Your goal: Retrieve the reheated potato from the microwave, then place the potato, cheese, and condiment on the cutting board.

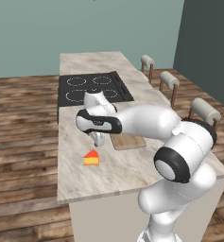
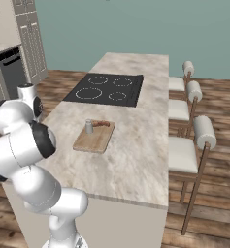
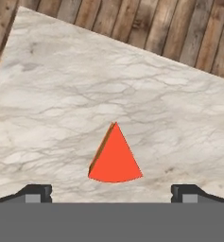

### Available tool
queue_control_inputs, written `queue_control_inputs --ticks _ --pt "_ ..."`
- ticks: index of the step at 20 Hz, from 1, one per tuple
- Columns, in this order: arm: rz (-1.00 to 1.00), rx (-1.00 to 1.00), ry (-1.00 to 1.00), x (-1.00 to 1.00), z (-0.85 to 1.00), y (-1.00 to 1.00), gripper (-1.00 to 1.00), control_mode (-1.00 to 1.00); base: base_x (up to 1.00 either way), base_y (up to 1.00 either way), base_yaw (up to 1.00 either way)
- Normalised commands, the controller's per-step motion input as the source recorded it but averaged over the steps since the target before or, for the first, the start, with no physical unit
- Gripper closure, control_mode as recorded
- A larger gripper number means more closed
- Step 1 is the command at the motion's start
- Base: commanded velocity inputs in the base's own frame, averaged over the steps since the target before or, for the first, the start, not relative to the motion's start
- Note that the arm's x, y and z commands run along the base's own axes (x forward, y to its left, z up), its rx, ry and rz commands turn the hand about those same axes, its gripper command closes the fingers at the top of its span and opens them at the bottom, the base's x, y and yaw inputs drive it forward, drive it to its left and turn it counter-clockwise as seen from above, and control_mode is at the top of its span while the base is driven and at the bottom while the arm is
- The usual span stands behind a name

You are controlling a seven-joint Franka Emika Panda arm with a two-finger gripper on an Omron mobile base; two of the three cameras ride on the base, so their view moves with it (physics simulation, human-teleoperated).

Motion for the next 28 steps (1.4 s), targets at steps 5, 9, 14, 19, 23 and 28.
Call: queue_control_inputs --ticks 5,9,14,19,23,28 --pt "-0.02 0.06 0.0 0.07 -0.12 0.24 -1.0 -1.0 0.0 0.0 0.0" --pt "-0.01 0.01 0.0 -0.03 -0.13 0.15 -1.0 -1.0 0.0 0.0 0.0" --pt "-0.02 -0.01 0.0 -0.02 -0.16 0.06 -1.0 -1.0 0.0 0.0 0.0" --pt "-0.04 -0.01 0.0 -0.09 -0.08 0.01 -1.0 -1.0 0.0 0.0 0.0" --pt "-0.13 0.0 0.01 -0.1 -0.04 0.08 -1.0 -1.0 0.0 0.0 0.0" --pt "-0.18 0.0 0.0 -0.09 -0.03 0.05 -1.0 -1.0 0.0 0.0 0.0"
